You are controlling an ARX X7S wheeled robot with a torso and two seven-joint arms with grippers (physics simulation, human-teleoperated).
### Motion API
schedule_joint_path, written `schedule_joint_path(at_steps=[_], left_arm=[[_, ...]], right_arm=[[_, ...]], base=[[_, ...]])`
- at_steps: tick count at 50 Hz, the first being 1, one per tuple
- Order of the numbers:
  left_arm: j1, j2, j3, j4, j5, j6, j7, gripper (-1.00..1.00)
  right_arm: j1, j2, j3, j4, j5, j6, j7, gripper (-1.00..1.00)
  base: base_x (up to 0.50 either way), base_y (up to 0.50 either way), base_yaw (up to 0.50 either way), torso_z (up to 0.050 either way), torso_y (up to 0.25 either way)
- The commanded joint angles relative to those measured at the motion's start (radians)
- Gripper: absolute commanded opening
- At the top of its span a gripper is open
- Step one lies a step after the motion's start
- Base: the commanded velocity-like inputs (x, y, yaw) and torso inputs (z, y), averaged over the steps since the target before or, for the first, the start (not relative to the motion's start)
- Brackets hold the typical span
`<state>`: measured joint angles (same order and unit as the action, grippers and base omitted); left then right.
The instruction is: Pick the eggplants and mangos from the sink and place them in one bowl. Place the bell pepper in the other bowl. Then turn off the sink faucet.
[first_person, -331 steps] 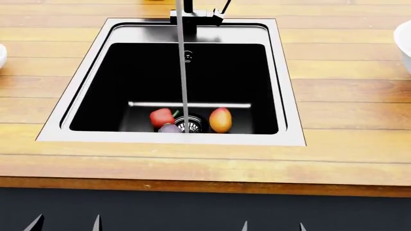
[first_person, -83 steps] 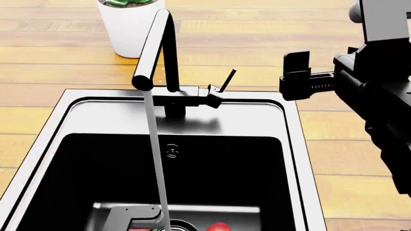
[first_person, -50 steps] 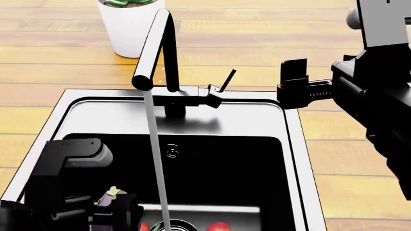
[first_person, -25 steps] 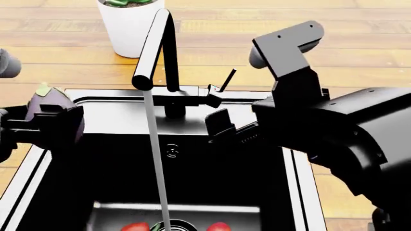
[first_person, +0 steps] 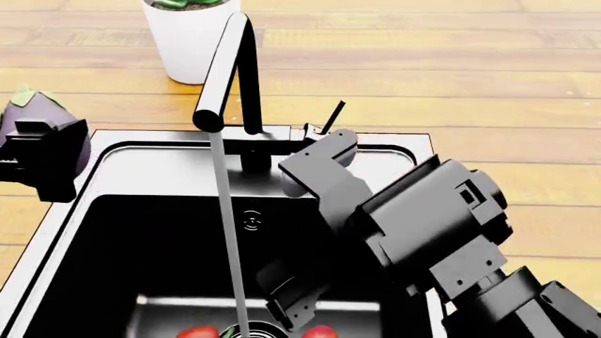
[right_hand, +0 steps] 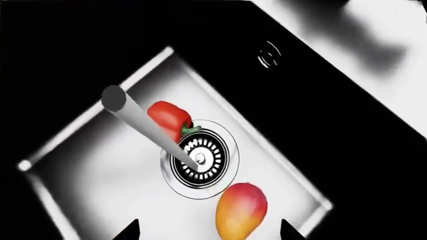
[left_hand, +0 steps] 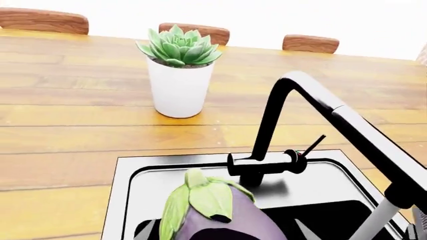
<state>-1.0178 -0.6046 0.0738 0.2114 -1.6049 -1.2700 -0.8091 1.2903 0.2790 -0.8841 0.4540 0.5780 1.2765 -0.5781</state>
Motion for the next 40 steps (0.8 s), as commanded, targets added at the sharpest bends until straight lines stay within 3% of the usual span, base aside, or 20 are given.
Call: schedule_joint_path(at_steps=[1,20,40], left_arm=[[-0.03,-0.012,-0.011,0.003,0.021,0.031,0.026,-1.0],[0.015,0.0,0.007,0.069,0.161,0.123,0.204,-1.0],[0.021,-0.002,0.01,0.08,0.18,0.144,0.179,-1.0]], right_arm=[[0.021,-0.074,-0.087,0.212,-0.046,-0.122,-0.071,1.0],[-0.001,-0.109,-0.042,0.335,-0.049,-0.174,-0.019,1.0],[0.047,-0.157,-0.125,0.454,-0.116,-0.265,-0.067,1.0]], base=[[0.0,0.0,0.0,0.0,0.0],[0.0,0.0,0.0,0.001,-0.011],[0.0,0.0,0.0,0.009,-0.104]])
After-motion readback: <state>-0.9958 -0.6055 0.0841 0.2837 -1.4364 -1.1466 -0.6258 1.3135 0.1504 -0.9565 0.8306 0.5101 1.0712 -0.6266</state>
